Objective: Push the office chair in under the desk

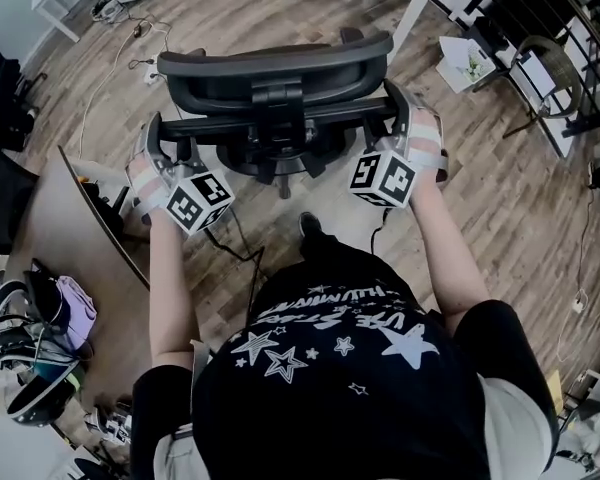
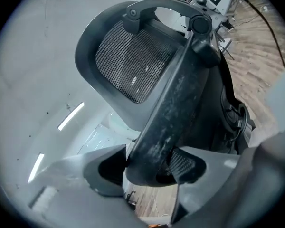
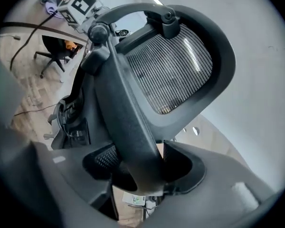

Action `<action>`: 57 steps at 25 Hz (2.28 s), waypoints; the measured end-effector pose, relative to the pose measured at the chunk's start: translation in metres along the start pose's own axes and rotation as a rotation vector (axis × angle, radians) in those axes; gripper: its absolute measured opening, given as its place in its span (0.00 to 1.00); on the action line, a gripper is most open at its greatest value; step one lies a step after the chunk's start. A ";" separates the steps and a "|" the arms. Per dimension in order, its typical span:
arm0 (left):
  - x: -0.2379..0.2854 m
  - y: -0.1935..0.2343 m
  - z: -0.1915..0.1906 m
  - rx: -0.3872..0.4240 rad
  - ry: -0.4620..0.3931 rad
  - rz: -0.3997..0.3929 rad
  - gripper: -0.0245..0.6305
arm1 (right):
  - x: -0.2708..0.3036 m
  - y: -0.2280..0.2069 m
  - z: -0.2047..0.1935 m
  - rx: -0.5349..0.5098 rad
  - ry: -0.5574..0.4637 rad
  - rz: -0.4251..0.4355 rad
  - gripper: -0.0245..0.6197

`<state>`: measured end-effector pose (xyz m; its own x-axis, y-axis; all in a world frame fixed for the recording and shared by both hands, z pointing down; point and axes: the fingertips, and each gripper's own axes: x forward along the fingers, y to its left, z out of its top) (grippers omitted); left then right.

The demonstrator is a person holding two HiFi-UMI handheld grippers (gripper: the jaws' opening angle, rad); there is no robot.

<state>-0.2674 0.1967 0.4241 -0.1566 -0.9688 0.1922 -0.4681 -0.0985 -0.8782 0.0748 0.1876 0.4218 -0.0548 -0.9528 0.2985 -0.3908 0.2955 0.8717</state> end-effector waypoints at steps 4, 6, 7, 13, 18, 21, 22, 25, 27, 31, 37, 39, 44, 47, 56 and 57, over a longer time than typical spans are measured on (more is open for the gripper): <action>0.012 0.001 0.007 0.025 0.002 -0.013 0.45 | 0.007 -0.006 -0.002 -0.001 0.023 0.001 0.45; 0.020 0.002 0.008 0.029 -0.003 -0.023 0.45 | 0.013 -0.008 -0.001 -0.003 0.019 -0.004 0.45; 0.024 0.002 0.009 0.032 -0.005 -0.027 0.45 | 0.017 -0.009 0.000 -0.005 0.019 -0.005 0.45; 0.059 0.004 0.007 0.056 0.017 -0.056 0.45 | 0.047 -0.013 0.007 -0.012 0.031 0.001 0.44; 0.090 0.009 0.018 0.079 -0.005 -0.027 0.45 | 0.074 -0.023 0.007 0.002 0.037 -0.004 0.44; 0.110 0.012 0.024 0.091 -0.013 -0.022 0.45 | 0.090 -0.030 0.008 0.001 0.039 0.003 0.44; 0.116 0.012 0.024 0.091 -0.010 -0.025 0.45 | 0.095 -0.031 0.009 0.000 0.037 0.002 0.44; 0.130 0.009 0.022 0.083 -0.004 -0.028 0.45 | 0.106 -0.029 0.010 -0.003 0.034 -0.007 0.44; 0.142 0.008 0.024 0.080 -0.004 -0.028 0.45 | 0.115 -0.029 0.010 -0.002 0.036 -0.009 0.44; 0.174 0.012 0.036 0.087 0.012 -0.031 0.45 | 0.143 -0.042 0.010 0.008 0.036 0.001 0.44; 0.211 0.018 0.048 0.116 0.013 -0.026 0.45 | 0.176 -0.056 0.012 0.005 0.035 -0.002 0.44; 0.222 0.021 0.049 0.121 0.004 -0.018 0.45 | 0.187 -0.060 0.015 0.004 0.028 -0.008 0.44; 0.250 0.023 0.053 0.133 -0.028 -0.031 0.45 | 0.212 -0.064 0.017 0.006 0.064 -0.003 0.44; 0.267 0.028 0.056 0.138 -0.053 -0.031 0.45 | 0.223 -0.068 0.022 0.013 0.078 -0.013 0.44; 0.334 0.041 0.062 0.167 -0.149 -0.080 0.45 | 0.266 -0.075 0.038 0.039 0.200 -0.007 0.44; 0.345 0.044 0.064 0.177 -0.161 -0.092 0.45 | 0.273 -0.078 0.041 0.045 0.217 -0.005 0.44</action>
<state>-0.2860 -0.1562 0.4233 0.0267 -0.9763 0.2146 -0.3121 -0.2121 -0.9261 0.0528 -0.0982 0.4199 0.1445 -0.9156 0.3752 -0.4315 0.2829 0.8566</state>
